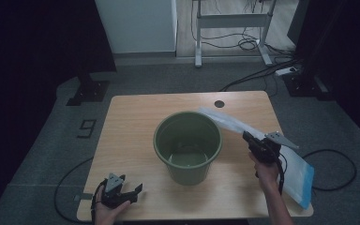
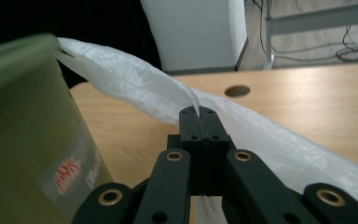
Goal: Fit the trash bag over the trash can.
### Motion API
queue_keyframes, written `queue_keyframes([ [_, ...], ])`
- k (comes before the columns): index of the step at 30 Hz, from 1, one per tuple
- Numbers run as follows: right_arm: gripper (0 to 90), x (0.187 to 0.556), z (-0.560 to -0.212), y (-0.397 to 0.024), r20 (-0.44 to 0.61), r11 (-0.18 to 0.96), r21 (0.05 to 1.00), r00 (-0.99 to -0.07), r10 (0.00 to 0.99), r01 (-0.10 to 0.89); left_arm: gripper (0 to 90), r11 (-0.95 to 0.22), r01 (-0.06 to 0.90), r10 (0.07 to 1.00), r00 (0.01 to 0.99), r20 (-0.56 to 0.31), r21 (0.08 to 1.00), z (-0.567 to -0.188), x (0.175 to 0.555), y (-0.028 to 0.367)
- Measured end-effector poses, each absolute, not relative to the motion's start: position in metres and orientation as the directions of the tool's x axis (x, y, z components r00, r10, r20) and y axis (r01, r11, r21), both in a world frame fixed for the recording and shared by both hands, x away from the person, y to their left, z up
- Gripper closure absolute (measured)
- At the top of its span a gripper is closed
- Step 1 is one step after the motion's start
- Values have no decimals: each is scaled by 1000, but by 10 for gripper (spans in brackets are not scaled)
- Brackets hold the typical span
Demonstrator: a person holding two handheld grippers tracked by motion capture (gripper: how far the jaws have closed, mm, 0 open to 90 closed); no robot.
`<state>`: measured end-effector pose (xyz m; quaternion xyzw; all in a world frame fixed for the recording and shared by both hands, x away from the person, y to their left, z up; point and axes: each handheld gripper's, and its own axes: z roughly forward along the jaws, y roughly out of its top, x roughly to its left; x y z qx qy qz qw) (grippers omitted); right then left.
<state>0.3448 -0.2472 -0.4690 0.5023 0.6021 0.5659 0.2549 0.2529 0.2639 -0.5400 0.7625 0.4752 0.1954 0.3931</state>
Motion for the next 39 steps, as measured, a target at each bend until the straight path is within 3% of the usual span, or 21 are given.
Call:
queue_keyframes([
  [17, 892, 322, -427, -256, 266, -218, 963, -400, 877, 161, 161, -219, 565, 882, 463, -86, 795, -538, 252, 266],
  [28, 892, 320, -414, -256, 255, -229, 967, -398, 881, 113, 161, -199, 569, 884, 456, -104, 798, -538, 252, 270],
  [39, 892, 312, -369, -265, 244, -253, 967, -394, 886, 32, 163, -209, 579, 883, 459, -102, 788, -542, 255, 268],
])
